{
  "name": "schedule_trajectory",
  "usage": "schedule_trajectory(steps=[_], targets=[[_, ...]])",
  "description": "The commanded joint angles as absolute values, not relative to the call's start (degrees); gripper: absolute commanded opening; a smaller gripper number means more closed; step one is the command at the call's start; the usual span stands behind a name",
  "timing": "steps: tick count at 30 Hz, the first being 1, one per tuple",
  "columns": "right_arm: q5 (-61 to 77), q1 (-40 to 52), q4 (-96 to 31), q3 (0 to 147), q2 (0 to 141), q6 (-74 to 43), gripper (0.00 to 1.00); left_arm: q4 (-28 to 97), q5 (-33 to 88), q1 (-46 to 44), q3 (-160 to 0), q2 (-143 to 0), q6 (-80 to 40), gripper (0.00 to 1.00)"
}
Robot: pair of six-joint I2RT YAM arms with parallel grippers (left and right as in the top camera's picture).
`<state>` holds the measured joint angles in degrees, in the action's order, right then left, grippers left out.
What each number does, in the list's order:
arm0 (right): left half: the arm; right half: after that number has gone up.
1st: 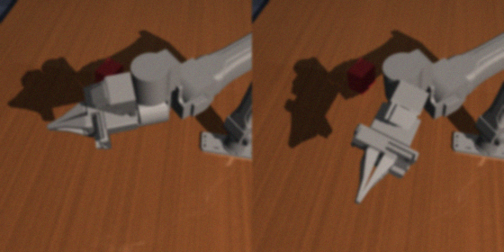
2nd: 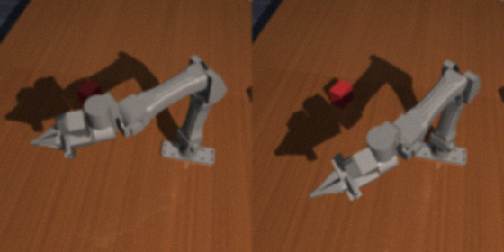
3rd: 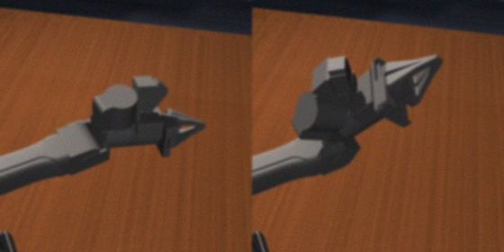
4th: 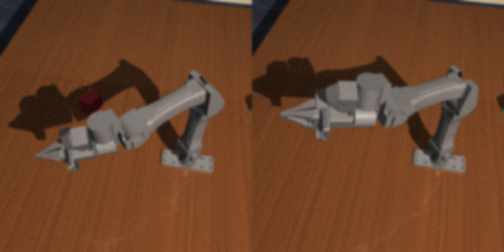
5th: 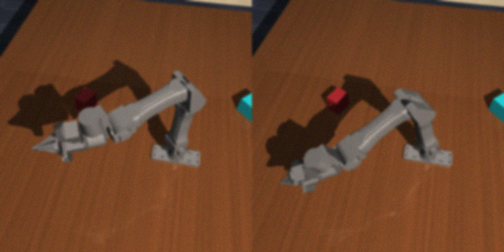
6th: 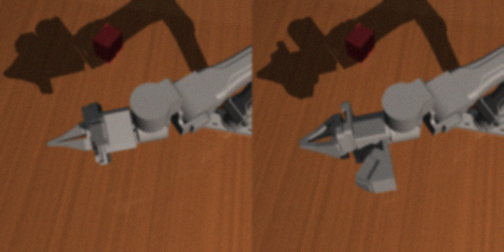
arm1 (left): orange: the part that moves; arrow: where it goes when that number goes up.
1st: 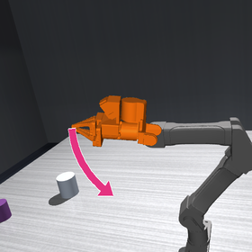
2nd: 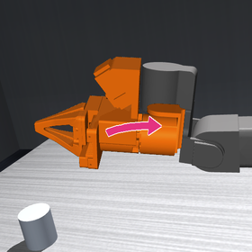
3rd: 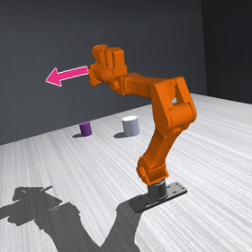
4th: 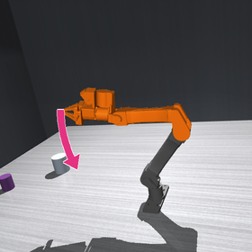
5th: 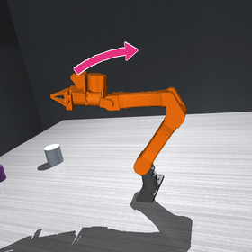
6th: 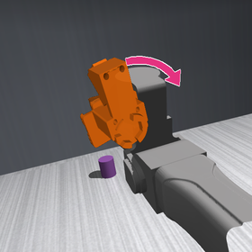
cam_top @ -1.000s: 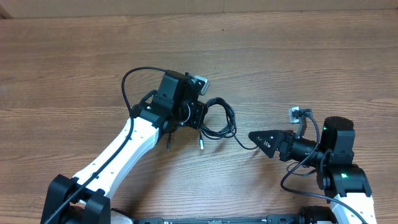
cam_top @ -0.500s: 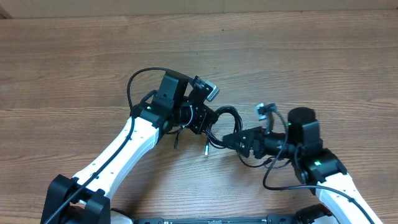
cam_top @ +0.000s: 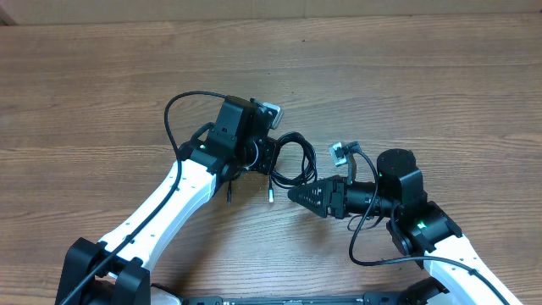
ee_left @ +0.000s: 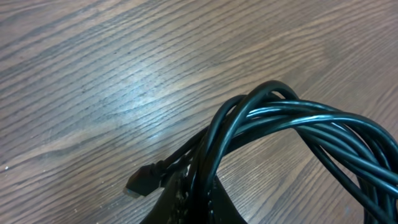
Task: Untangle cables
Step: 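Grasp a cable loop with the right gripper beside the left gripper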
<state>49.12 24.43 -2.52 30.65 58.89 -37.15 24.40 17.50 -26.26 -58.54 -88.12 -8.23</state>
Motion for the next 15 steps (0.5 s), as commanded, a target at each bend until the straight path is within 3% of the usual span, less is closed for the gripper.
schedule_trajectory(steps=[1,7,11,15], targets=[[46.9,24.8,-1.1,32.2,58.7,-39.4,0.63,24.3,16.5,-26.7,-60.1,-86.5,-10.3,0.04],[36.0,24.8,-4.8,32.2,58.7,-38.1,0.78,24.3,16.9,-26.7,-60.1,-86.5,-3.1,0.04],[30.4,24.7,-5.1,32.6,58.7,-35.7,0.79,24.2,20.0,-26.7,-60.1,-86.5,5.3,0.04],[22.7,24.7,-10.1,33.9,58.7,-35.8,0.77,24.1,23.8,-26.6,-60.1,-86.5,6.0,0.04]])
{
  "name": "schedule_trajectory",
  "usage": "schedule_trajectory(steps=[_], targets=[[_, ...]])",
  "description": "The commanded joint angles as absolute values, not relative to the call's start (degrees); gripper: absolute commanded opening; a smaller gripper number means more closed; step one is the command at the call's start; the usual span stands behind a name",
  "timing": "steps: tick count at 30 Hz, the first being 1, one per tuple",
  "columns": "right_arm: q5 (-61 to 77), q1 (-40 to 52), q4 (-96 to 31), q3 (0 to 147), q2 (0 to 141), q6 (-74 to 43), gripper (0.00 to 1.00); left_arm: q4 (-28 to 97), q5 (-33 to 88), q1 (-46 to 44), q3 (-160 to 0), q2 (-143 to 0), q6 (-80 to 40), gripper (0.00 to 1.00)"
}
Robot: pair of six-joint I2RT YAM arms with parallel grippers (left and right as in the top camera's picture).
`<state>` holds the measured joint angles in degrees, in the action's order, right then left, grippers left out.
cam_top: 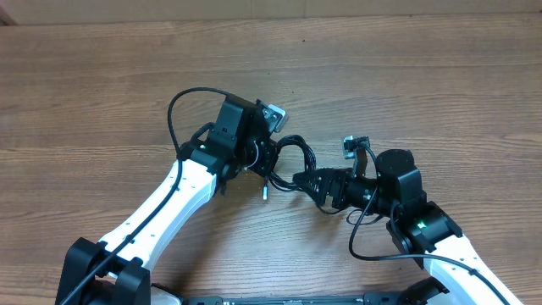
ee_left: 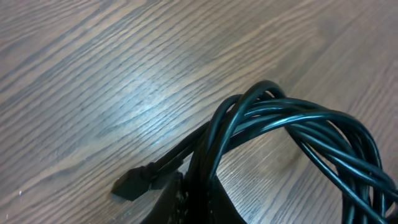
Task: Untangle cables
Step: 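Grasp a cable loop with the right gripper beside the left gripper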
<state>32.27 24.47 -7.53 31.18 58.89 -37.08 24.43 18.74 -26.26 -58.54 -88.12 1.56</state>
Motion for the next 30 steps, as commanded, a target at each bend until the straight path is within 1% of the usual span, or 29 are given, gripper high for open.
schedule_trajectory(steps=[1,6,8,9,11,12,13,15,17,20,25,27,30], targets=[[20.0,24.7,-12.1,34.2,58.7,-36.3,0.75,24.1,25.1,-26.6,-60.1,-86.5,6.0,0.04],[18.0,24.8,-14.3,34.4,58.8,-39.5,0.68,23.9,27.1,-26.6,-60.1,-86.5,1.0,0.04],[18.0,24.8,-14.1,34.4,58.8,-39.4,0.67,23.9,31.1,-26.6,-60.1,-86.5,0.5,0.04],[18.0,24.8,-13.8,34.4,58.8,-39.4,0.65,23.9,33.2,-26.6,-60.1,-86.5,0.6,0.04],[18.0,24.8,-13.5,34.4,58.8,-39.4,0.56,23.9,37.2,-26.6,-60.1,-86.5,0.6,0.04],[18.2,24.8,-13.4,34.4,59.0,-39.5,0.44,23.7,40.3,-26.6,-60.1,-86.5,-0.2,0.04],[18.6,24.8,-13.4,34.4,59.1,-39.4,0.38,23.4,41.7,-26.6,-60.1,-86.5,-0.8,0.04],[21.2,24.8,-12.9,34.4,59.3,-39.4,0.29,22.4,44.3,-26.6,-60.1,-86.5,-1.9,0.04],[25.0,24.8,-12.3,34.4,59.3,-38.9,0.22,21.9,45.9,-26.6,-60.1,-86.5,-2.0,0.04],[32.2,24.8,-11.7,34.4,59.3,-37.1,0.09,21.6,45.6,-26.6,-60.1,-86.5,-1.9,0.04],[43.1,24.8,-12.0,34.4,59.3,-32.7,0.04,21.6,40.9,-26.5,-60.1,-86.5,-2.2,0.04],[44.8,24.8,-12.3,34.4,59.3,-32.5,0.04,21.3,37.7,-26.2,-60.1,-86.5,-4.5,0.04],[46.9,24.8,-12.1,34.4,59.3,-32.4,0.04,20.9,30.5,-25.3,-60.1,-86.5,-11.2,0.04]])
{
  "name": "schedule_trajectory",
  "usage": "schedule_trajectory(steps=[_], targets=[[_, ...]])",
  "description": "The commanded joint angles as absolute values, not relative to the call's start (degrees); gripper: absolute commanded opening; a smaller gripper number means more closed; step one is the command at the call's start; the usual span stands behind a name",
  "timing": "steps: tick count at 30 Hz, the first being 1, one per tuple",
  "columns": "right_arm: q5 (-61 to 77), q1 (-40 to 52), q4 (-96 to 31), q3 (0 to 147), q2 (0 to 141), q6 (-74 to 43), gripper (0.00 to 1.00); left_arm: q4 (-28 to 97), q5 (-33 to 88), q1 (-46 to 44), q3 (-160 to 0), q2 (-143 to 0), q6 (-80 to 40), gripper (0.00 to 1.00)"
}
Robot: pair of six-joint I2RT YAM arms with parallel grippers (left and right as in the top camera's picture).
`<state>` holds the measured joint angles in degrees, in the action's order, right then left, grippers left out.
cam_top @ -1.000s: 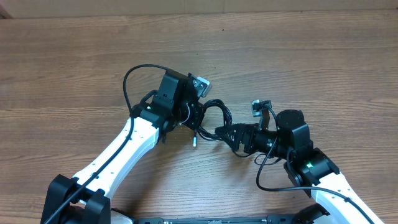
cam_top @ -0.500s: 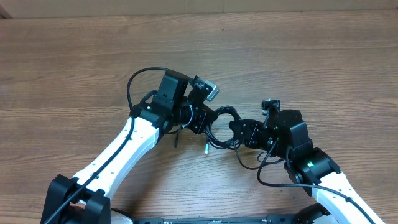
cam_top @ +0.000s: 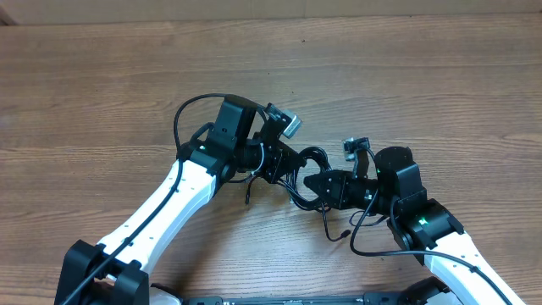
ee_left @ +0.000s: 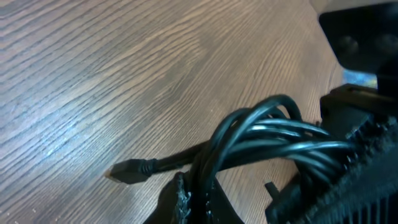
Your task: Untangle cables
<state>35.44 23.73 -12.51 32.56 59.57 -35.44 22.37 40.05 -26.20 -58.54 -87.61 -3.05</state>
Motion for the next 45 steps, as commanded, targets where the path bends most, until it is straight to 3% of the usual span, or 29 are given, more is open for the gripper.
schedule_trajectory(steps=[1,4,5,6,8,9,11,19,22,28,32,37,40,45], targets=[[48.1,24.8,-11.9,34.4,59.3,-31.7,0.04,20.7,28.4,-25.1,-60.1,-86.5,-13.3,0.04],[51.7,24.8,-11.2,34.4,59.3,-29.9,0.04,20.8,20.1,-23.9,-60.1,-86.5,-21.8,0.04],[51.8,24.8,-11.0,34.4,59.3,-29.9,0.04,20.8,17.8,-23.6,-60.1,-86.5,-24.4,0.11],[51.7,24.8,-10.9,34.4,59.3,-29.9,0.04,20.8,16.1,-23.2,-60.1,-86.5,-26.9,0.21],[51.2,24.7,-10.8,34.4,59.3,-29.9,0.04,20.7,14.3,-22.7,-60.1,-86.5,-30.9,0.7],[50.7,24.7,-10.8,34.4,59.3,-30.0,0.04,20.7,14.2,-22.3,-60.1,-86.5,-33.0,0.86],[49.1,24.7,-10.8,34.4,59.3,-30.6,0.04,20.8,14.9,-21.8,-60.1,-86.5,-34.9,0.99],[34.4,24.7,-10.8,34.4,59.3,-39.7,0.04,21.9,28.3,-21.8,-60.1,-86.5,-35.2,1.0],[31.6,24.7,-10.9,34.4,59.3,-40.5,0.04,24.6,27.6,-21.6,-60.1,-86.5,-36.3,1.0],[30.0,24.7,-10.9,34.4,59.3,-40.5,0.05,35.2,20.8,-20.1,-60.1,-86.5,-58.0,1.0],[29.5,24.7,-10.9,34.4,59.3,-41.3,0.05,37.7,24.4,-18.9,-60.1,-86.5,-72.3,1.0],[28.9,24.7,-10.7,34.4,59.3,-43.6,0.05,37.5,32.4,-19.1,-60.1,-86.5,-76.8,1.0],[28.9,24.7,-10.6,34.4,59.3,-44.9,0.05,37.6,31.3,-19.8,-60.1,-86.6,-77.9,0.96],[28.9,24.7,-10.6,34.4,59.3,-46.3,0.05,37.9,29.4,-21.5,-60.1,-87.1,-82.7,1.0]])
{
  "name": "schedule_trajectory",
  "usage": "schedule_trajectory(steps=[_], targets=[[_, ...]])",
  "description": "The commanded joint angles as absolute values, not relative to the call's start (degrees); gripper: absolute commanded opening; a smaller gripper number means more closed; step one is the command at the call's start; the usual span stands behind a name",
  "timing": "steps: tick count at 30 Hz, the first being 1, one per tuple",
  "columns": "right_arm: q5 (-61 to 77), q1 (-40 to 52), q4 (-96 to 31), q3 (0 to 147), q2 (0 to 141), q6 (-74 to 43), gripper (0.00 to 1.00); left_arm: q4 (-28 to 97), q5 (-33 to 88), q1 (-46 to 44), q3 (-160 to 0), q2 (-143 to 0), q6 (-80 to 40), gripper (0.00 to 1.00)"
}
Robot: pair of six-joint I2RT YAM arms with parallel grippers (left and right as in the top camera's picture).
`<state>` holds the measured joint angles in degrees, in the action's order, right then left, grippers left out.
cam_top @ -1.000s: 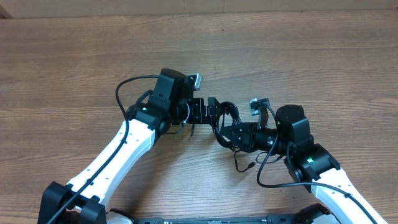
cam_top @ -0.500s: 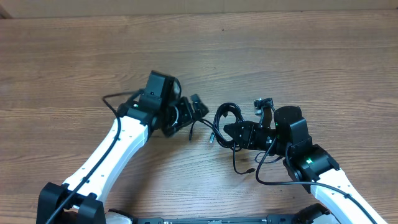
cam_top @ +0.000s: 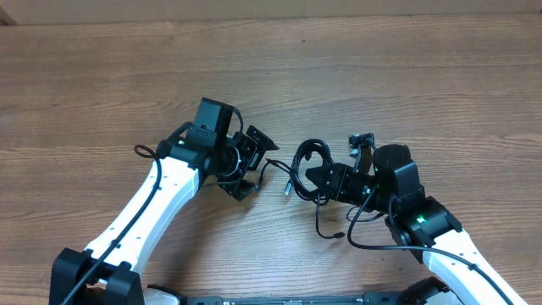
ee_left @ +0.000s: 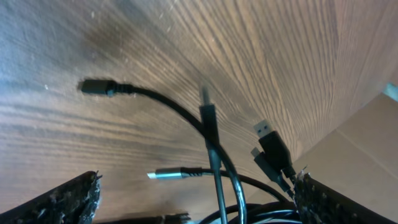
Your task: Untangle cables
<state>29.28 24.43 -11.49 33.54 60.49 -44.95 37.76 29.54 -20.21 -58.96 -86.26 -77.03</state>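
A bundle of black cables [cam_top: 308, 158] hangs looped at the tip of my right gripper [cam_top: 324, 180], which is shut on it right of the table's centre. Loose ends trail down to a plug [cam_top: 288, 190] and a second one [cam_top: 336, 234]. My left gripper [cam_top: 253, 166] stands open just left of the bundle. In the left wrist view its fingers [ee_left: 62, 202] are spread wide, and cable strands [ee_left: 211, 146] run between them untouched. A USB plug [ee_left: 268, 134], a silver-tipped plug [ee_left: 165, 173] and a black plug [ee_left: 99, 87] show there above the wood.
The wooden table [cam_top: 423, 76] spreads out bare behind both arms. A cardboard-coloured surface [ee_left: 367, 143] shows at the right of the left wrist view. The right arm's own service cable [cam_top: 373, 241] loops beneath its wrist.
My left gripper has let go of the bundle, opened wide and drawn back to the left. The bundle now hangs from my right gripper, with its loose ends lying between the two.
My left gripper held the coiled bundle while my right gripper was a little way off to the right. The right gripper then stood closer, then at the coil itself. Now the right one holds the bundle and the left one is open.
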Motion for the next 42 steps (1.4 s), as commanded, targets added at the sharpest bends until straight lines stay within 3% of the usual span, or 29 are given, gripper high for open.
schedule_trajectory(steps=[1,7,11,17,19,20,25,35,42], targets=[[29.0,24.7,-10.6,34.4,59.3,-46.5,0.05,37.7,29.4,-21.9,-60.1,-87.3,-84.3,1.0],[29.0,24.7,-10.6,34.4,59.3,-47.2,0.05,36.6,29.4,-23.8,-60.1,-88.5,-87.4,0.97],[29.0,24.7,-10.6,34.4,59.3,-49.6,0.04,33.6,29.4,-25.4,-60.1,-90.6,-87.9,0.68],[30.6,24.8,-10.6,34.4,59.3,-49.6,0.04,29.8,28.2,-26.0,-60.1,-95.2,-87.9,0.43],[30.9,24.8,-10.6,34.4,59.3,-49.7,0.04,29.3,28.1,-26.0,-60.1,-96.7,-87.7,0.24],[30.9,24.7,-10.6,34.4,59.3,-49.7,0.04,29.3,28.0,-26.0,-60.1,-97.3,-86.7,0.04],[30.8,24.7,-11.5,34.4,59.3,-49.7,0.04,26.2,23.0,-25.5,-60.1,-97.2,-75.5,0.04],[20.1,24.7,-20.5,34.4,60.7,-55.9,0.07,18.2,27.5,-22.5,-60.3,-90.8,-55.1,0.04],[26.7,24.8,-19.2,34.4,69.1,-64.5,0.04,17.5,28.1,-25.8,-60.3,-86.9,-41.9,0.04]])
